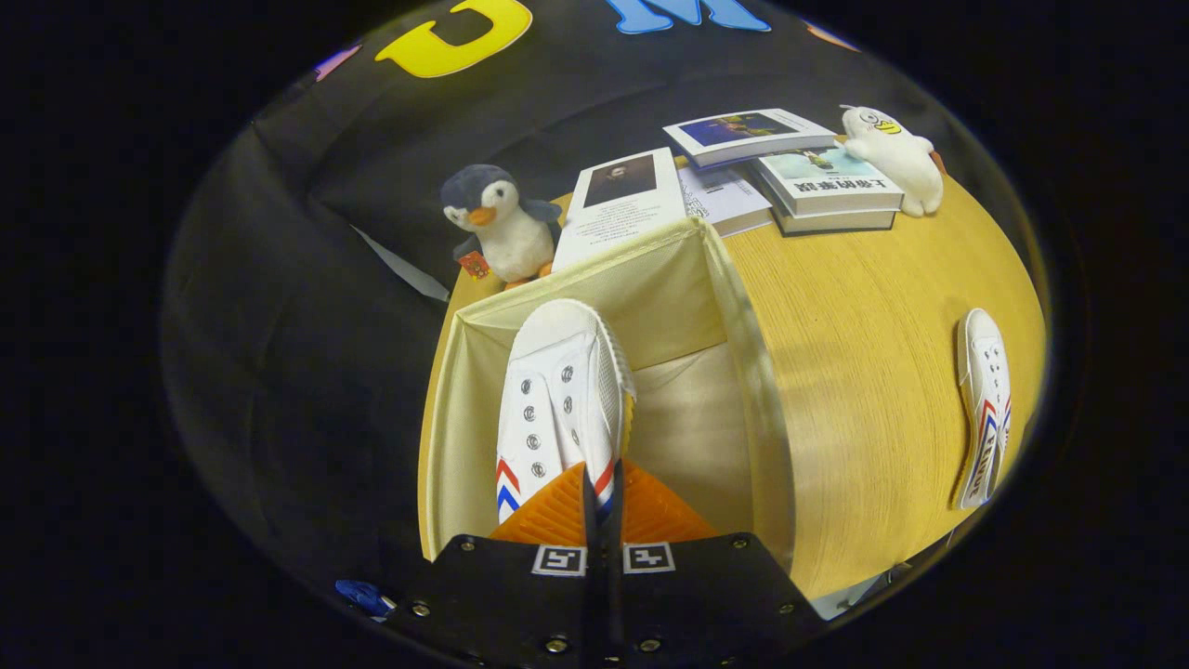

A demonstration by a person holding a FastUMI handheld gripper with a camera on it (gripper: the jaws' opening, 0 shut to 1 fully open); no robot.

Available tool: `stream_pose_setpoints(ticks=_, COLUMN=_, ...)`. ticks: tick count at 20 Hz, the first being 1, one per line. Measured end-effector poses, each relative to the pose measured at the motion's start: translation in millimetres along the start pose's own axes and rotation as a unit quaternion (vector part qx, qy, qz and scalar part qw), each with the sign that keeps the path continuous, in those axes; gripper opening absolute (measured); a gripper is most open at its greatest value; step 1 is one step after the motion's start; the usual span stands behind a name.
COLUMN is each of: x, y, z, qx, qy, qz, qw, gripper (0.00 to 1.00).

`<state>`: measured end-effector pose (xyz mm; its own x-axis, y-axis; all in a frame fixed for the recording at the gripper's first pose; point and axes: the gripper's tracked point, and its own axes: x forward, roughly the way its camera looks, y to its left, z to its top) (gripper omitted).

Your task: Open the storage box then place both shoes into the box .Put the left shoe in first, then the right shoe, with the right side of both shoes facing outward in a uniform manner.

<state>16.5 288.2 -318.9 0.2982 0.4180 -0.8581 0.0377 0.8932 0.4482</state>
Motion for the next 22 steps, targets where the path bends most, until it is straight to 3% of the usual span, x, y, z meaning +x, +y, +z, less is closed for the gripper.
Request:
stream_pose_setpoints(ticks=10, x=40.2, y=7.3, z=-20.9, qx=-0.004, qy=0.039, qz=-0.016, qw=0.999, gripper=0.01)
stream_pose_setpoints(ticks=12, x=41.6, y=10.9, z=-24.9, qx=-0.017, qy=0.050, qz=-0.011, qw=0.999, gripper=0.06)
stream_pose_setpoints(ticks=14, x=37.4, y=28.2, z=-19.2, qx=-0.020, qy=0.040, qz=0.032, qw=0.999, gripper=0.25)
stream_pose_setpoints(ticks=16, x=23.8, y=34.2, z=-6.2, qx=-0.017, qy=0.019, qz=0.051, qw=0.998, gripper=0.58)
stream_pose_setpoints(ticks=18, x=8.7, y=27.0, z=4.1, qx=-0.034, qy=0.004, qz=0.049, qw=0.998, gripper=0.97)
stream_pose_setpoints(ticks=22, x=-29.9, y=25.2, z=19.8, qx=-0.040, qy=-0.023, qz=0.081, qw=0.996, gripper=0.98)
